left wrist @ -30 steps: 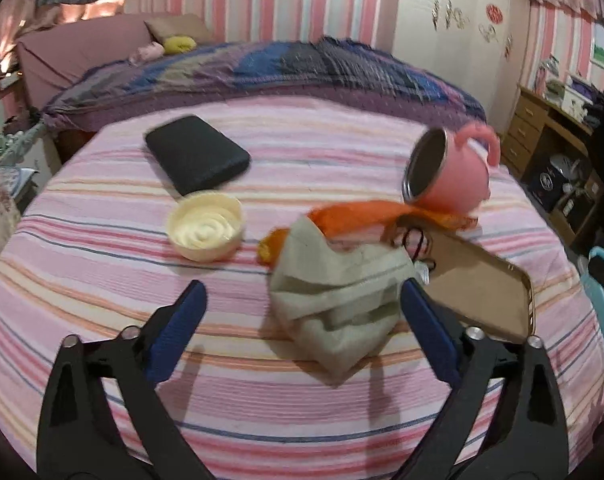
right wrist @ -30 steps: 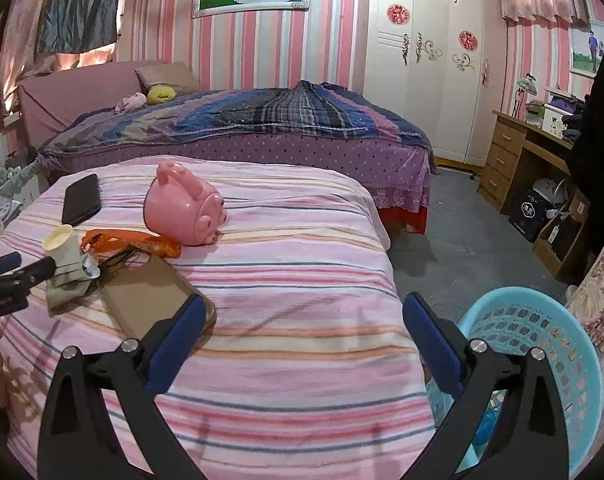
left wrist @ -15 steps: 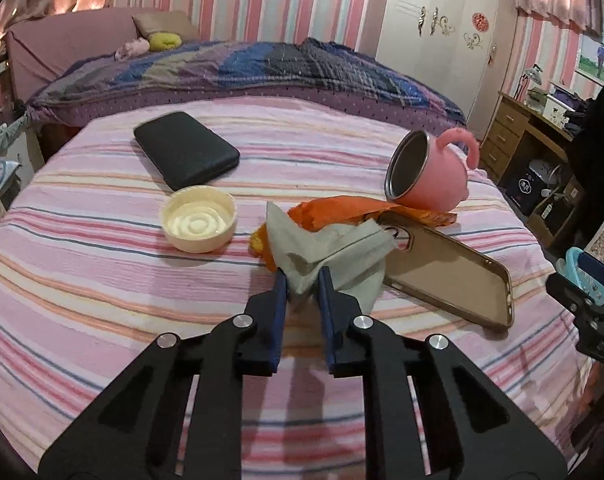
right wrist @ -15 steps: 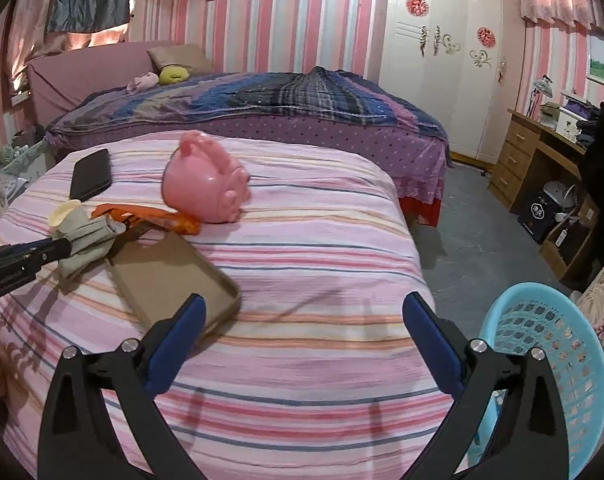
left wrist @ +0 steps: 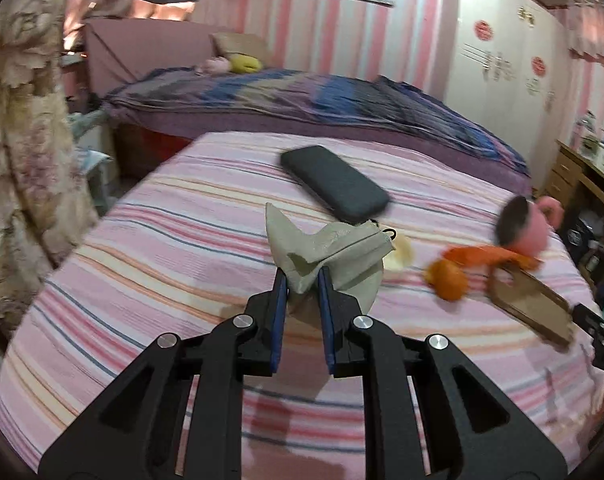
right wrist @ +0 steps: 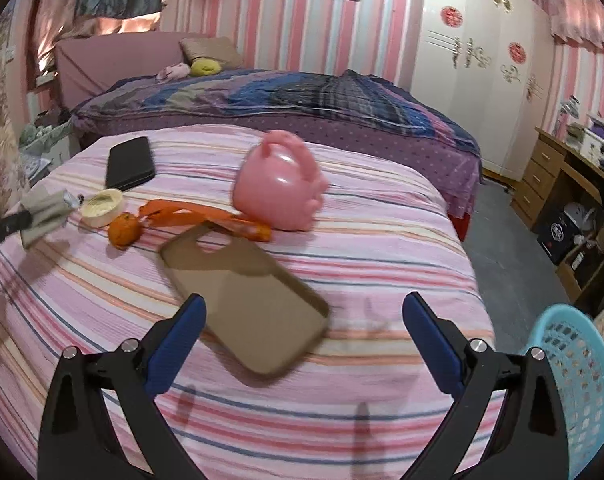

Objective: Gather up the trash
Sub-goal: 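Grasp the orange strap with the right tool while the left tool holds the cloth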

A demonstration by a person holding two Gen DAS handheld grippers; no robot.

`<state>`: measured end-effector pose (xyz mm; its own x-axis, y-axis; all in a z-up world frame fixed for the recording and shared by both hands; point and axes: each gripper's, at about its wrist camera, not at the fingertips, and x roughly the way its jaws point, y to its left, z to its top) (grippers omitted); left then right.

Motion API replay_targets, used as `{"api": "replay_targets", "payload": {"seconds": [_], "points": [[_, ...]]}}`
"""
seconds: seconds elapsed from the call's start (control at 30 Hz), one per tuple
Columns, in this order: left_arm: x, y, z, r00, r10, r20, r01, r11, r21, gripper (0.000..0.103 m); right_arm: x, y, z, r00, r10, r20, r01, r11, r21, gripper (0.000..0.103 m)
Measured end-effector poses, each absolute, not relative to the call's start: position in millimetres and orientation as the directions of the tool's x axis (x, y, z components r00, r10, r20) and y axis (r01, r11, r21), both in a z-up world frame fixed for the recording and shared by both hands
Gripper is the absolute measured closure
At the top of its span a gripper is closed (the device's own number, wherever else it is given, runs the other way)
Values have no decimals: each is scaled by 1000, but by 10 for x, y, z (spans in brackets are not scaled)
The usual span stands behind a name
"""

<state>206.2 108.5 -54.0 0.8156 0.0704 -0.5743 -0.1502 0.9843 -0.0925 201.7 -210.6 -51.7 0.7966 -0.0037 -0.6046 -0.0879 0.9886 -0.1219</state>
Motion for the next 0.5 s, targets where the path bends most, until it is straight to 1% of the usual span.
{"api": "replay_targets", "payload": {"seconds": [0.13,0.17,0.2,0.37,0.47,0.5], "points": [[2133,1151,-621,800,76,-595,-169,980,-102,88,2152,-1953,-530,794,12,-607,-114,985,-130,9],[2131,1144,-614,804,75,-590,-169,980,-106,88,2177,-1935,-530,793,16,-609,-120,984,-130,11],[2128,1147,-615,808,74,-585,-168,980,-107,88,2226,-1906,-532,789,23,-614,-129,983,-129,15],[2081,1096,-604,818,72,-571,-145,986,-84,89,2409,-1747,-549,786,38,-617,-164,975,-149,19],[2105,1104,-624,812,65,-581,-143,986,-89,88,2521,-1641,-560,777,44,-628,-191,967,-170,28],[2119,1116,-630,808,64,-586,-145,985,-92,88,2577,-1602,-567,771,49,-635,-205,963,-175,32]]}}
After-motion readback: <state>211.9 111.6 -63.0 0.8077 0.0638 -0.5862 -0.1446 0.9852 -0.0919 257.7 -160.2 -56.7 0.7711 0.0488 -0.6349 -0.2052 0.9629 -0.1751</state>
